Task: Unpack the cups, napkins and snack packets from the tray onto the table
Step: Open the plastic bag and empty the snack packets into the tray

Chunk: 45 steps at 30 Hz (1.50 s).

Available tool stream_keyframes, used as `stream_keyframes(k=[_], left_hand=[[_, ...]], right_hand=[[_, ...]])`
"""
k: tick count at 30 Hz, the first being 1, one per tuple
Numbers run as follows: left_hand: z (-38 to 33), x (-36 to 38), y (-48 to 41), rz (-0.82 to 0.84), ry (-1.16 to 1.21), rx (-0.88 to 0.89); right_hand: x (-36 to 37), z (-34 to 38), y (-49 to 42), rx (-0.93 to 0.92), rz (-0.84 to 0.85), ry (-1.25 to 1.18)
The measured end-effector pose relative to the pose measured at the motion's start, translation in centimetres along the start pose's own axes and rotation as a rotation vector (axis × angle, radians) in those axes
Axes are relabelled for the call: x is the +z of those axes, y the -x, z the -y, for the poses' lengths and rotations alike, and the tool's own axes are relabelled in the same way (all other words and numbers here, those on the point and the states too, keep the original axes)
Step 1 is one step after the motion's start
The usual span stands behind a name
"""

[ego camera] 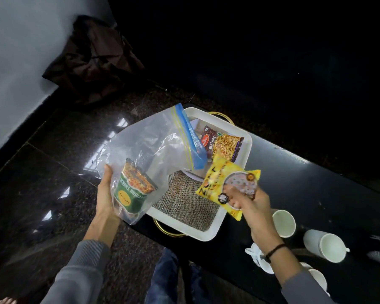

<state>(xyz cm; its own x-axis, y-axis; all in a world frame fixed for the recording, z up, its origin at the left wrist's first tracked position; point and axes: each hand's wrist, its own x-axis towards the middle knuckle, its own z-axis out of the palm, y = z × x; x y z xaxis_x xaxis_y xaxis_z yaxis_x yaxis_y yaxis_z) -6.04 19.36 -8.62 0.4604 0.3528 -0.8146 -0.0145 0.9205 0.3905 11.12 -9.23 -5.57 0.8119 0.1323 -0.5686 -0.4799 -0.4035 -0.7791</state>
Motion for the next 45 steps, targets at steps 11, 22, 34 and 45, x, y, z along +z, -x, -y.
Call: stream_keyframes(k=[11,22,34,45], left_hand=[[1.3,0.8,-0.2,-0.12,-0.064,0.064],[2.1,2.1,0.0,-0.048,-0.14,-0.02],[2.9,3.6,0.6,-0.016,-0.348,0.092],[3.7,6.4,2.2,-0.029,-0.77,0.299]], right_hand=[[5.4,-2.7,-3.1,0.181,0.175,0.048],[3.9,0.3,-2.3,0.057,0.052,0.476],[-1.1,9.0,2.7,-0.365,0.049,0.049],[1.9,6.9,2.7,0.207,0.694,0.034]])
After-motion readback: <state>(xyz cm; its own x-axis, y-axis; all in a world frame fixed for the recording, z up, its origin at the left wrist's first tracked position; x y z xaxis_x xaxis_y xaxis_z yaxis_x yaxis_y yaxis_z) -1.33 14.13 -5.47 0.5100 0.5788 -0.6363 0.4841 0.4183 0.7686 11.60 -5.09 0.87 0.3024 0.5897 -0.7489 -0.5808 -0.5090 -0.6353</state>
